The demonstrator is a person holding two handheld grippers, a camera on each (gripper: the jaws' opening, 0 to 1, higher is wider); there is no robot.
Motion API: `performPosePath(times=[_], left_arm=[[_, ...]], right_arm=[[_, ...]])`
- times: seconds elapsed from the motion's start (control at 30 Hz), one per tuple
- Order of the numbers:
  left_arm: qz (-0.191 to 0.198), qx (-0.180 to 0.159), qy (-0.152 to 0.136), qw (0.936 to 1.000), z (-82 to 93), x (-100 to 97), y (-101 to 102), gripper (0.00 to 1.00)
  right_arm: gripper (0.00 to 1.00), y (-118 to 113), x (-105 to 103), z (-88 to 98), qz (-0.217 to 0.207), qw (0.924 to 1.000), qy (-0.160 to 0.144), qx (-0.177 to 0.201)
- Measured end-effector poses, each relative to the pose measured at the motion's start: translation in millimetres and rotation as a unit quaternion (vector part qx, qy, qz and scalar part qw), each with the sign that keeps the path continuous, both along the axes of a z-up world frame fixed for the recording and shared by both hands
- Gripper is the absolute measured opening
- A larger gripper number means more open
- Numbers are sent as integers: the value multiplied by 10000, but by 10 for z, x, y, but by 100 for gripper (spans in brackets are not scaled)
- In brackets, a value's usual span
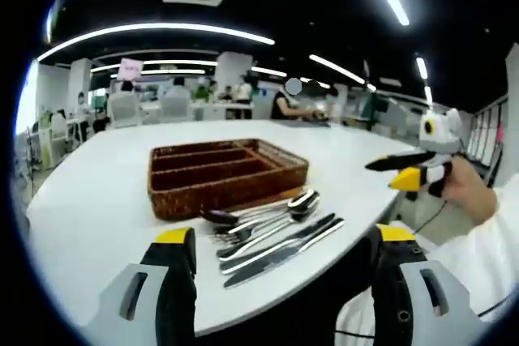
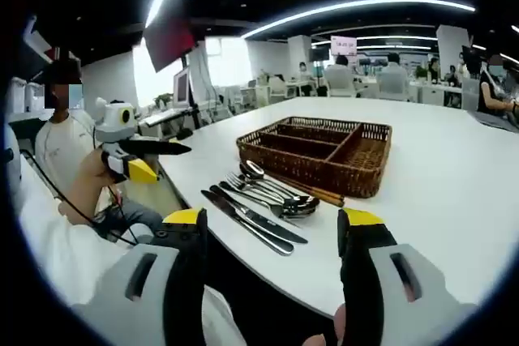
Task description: Arrange the knives, forks, and spoons in their matching storage slots by inserting each utensil handle-first until every utensil is classified and aligned in the correct compartment
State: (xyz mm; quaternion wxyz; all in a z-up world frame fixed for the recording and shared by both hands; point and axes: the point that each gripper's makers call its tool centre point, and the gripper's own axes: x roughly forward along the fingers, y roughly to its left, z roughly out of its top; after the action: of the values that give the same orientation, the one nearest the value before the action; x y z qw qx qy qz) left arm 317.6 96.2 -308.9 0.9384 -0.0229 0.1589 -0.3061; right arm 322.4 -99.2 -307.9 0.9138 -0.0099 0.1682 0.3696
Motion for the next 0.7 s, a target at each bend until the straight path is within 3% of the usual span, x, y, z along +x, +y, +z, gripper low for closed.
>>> performPosePath(times=[0.7], left_arm=[[-35, 24, -18, 10000, 20, 2, -21, 89]], right_arm=[[66, 3, -3, 20, 25, 10000, -10, 33]])
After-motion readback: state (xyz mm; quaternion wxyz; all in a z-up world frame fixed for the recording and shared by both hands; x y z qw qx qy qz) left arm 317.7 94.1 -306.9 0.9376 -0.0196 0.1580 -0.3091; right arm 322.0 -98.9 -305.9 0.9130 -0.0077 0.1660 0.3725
